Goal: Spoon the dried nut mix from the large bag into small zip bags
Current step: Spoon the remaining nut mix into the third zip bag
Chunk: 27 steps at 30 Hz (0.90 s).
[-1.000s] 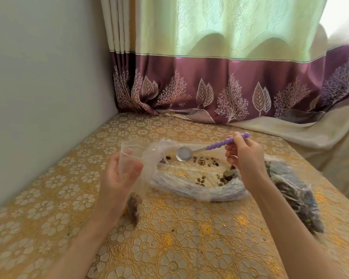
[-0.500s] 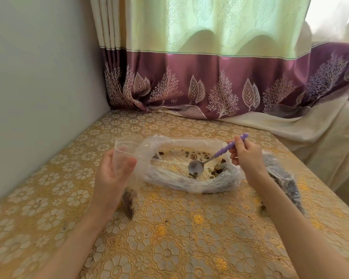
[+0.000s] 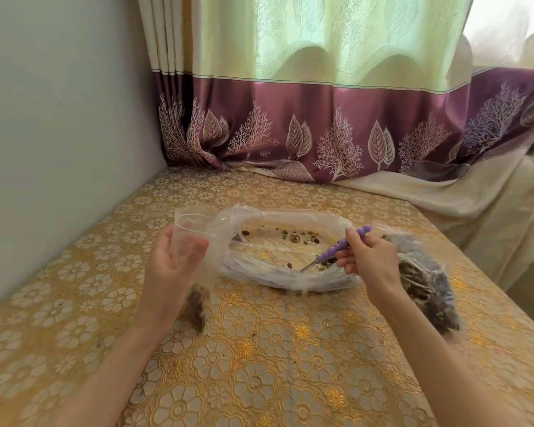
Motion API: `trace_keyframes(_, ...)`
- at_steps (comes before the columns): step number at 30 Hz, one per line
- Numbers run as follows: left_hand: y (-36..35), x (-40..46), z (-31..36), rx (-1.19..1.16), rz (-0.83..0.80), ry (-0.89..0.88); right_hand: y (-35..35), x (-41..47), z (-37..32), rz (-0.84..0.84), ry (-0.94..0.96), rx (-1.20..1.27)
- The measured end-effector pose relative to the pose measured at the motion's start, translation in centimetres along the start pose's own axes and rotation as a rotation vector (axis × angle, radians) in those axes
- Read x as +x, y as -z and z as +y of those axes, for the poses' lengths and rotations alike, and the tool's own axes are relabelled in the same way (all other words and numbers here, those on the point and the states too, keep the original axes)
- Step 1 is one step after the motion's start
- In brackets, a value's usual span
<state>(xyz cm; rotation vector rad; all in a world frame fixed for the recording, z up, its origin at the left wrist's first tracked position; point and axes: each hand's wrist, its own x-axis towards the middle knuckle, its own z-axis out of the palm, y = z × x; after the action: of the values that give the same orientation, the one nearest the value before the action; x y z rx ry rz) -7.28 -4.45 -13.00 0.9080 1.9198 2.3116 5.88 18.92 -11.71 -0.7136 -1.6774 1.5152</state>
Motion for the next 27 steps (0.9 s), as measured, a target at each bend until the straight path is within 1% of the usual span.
trace_keyframes(3, 0.0, 0.0, 0.1, -0.004, 0.0, 0.004, -1.1, -0.7, -0.1, 0.012, -0.024, 0.061)
trace_keyframes(6, 0.1, 0.0, 0.2, -0.01, 0.0, 0.006, -2.2, -1.0, -0.2, -0.031, -0.065, 0.077)
trace_keyframes(16, 0.2, 0.0, 0.4, 0.005, -0.01, -0.005, -3.4, -1.3, -0.1, -0.142, -0.32, 0.234)
trace_keyframes(21, 0.1, 0.1, 0.2, 0.019, -0.009, -0.015, -3.3, -1.3, -0.2, -0.063, -0.346, 0.275)
trace_keyframes(27, 0.0, 0.0, 0.3, 0.035, -0.01, -0.031, -3.0, -1.1, -0.4, 0.002, -0.309, 0.271)
